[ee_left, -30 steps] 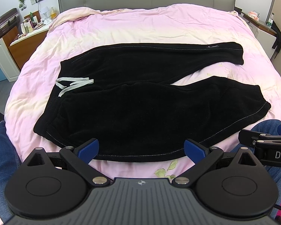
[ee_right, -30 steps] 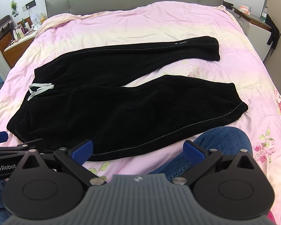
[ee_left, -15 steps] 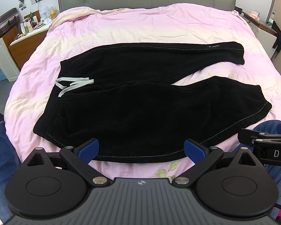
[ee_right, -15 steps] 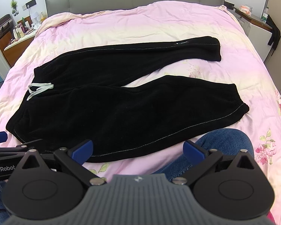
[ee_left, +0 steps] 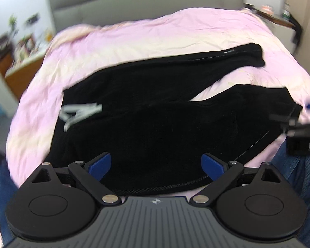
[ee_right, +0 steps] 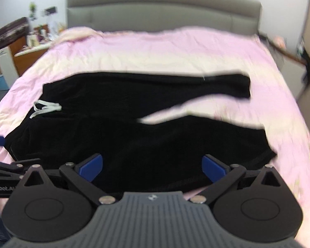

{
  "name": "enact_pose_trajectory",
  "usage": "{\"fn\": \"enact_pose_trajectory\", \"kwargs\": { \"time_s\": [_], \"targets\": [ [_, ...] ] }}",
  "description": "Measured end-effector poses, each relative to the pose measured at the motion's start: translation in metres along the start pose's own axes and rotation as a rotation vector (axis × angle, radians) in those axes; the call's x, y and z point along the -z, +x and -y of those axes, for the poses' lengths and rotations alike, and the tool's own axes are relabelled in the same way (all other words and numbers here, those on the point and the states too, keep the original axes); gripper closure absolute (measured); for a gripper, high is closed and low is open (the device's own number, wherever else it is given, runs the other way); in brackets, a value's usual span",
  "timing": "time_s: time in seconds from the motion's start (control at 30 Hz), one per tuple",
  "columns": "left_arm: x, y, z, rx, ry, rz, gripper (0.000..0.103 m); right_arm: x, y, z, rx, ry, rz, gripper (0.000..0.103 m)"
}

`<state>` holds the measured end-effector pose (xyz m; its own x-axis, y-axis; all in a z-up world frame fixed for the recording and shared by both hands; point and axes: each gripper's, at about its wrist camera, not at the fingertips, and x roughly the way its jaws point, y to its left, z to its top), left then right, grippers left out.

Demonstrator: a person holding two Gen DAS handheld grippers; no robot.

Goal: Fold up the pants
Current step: 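Grasp the black sweatpants leg hems with the left gripper while the right gripper grasps the other hem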

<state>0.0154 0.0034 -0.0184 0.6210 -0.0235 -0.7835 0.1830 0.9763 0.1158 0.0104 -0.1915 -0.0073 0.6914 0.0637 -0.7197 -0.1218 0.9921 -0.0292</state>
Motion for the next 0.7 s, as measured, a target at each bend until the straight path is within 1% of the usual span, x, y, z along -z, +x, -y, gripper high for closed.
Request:
{"fn": "enact_pose_trajectory", "kwargs": {
  "time_s": [0.03,0.1,0.13,0.17,0.23,0.3,0.33,0.37,0.43,0.47,0.5,0.57,0.6,0.7],
  "targets": [
    [0.001,0.003,-0.001,-0.005,0.058,0.028,0.0,0.001,0.002,0.0,-0.013,-0.055,0.055,0.005],
    [0.007,0.011,-0.003,-0.03,0.206,0.107,0.0,0.005,0.009,0.0,-0.048,-0.199,0.148,0.005],
    [0.012,0.017,-0.005,-0.053,0.296,0.141,0.0,0.008,0.013,-0.001,-0.061,-0.275,0.185,0.005],
    [0.016,0.025,-0.007,-0.082,0.378,0.155,0.0,0.01,0.018,0.0,-0.07,-0.343,0.209,0.005],
    [0.025,0.045,-0.012,-0.12,0.515,0.148,0.0,0.016,0.029,-0.001,-0.081,-0.488,0.258,0.005],
    [0.034,0.064,-0.018,-0.122,0.614,0.109,0.0,0.025,0.044,-0.002,-0.102,-0.656,0.297,0.005],
    [0.039,0.073,-0.021,-0.107,0.662,0.101,0.005,0.032,0.054,-0.005,-0.116,-0.746,0.289,0.005],
    [0.045,0.078,-0.021,-0.088,0.703,0.102,0.007,0.038,0.066,-0.007,-0.129,-0.83,0.253,0.005],
    [0.058,0.092,-0.028,-0.046,0.768,0.098,0.008,0.052,0.088,-0.009,-0.174,-0.95,0.186,0.007],
    [0.063,0.099,-0.033,-0.028,0.785,0.091,0.008,0.058,0.097,-0.011,-0.201,-0.997,0.151,0.008],
    [0.069,0.106,-0.038,-0.015,0.793,0.081,0.008,0.065,0.107,-0.013,-0.222,-1.043,0.109,0.011],
    [0.077,0.121,-0.05,-0.001,0.811,0.053,0.008,0.079,0.126,-0.017,-0.228,-1.132,0.032,0.016],
    [0.081,0.128,-0.055,0.005,0.825,0.04,0.008,0.087,0.132,-0.021,-0.225,-1.169,0.007,0.017],
    [0.091,0.145,-0.063,0.021,0.891,0.005,0.008,0.103,0.145,-0.027,-0.248,-1.222,-0.059,0.018]
  ]
}}
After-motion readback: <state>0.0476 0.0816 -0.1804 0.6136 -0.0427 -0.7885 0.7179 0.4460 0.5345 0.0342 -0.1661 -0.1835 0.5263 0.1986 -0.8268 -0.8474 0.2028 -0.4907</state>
